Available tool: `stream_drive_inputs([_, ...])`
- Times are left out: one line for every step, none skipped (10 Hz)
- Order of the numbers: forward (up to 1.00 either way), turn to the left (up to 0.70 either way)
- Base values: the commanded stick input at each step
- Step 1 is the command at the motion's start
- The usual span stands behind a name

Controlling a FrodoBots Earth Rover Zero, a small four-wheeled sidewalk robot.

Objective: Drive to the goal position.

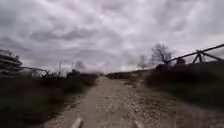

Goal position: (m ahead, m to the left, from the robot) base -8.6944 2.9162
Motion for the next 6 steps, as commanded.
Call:
stream_drive_inputs([0.7,0.0])
stream_drive_inputs([0.7,0.0])
stream_drive_inputs([0.7,0.0])
stream_drive_inputs([0.7,0.0])
stream_drive_inputs([0.7,0.0])
stream_drive_inputs([0.7,0.0])
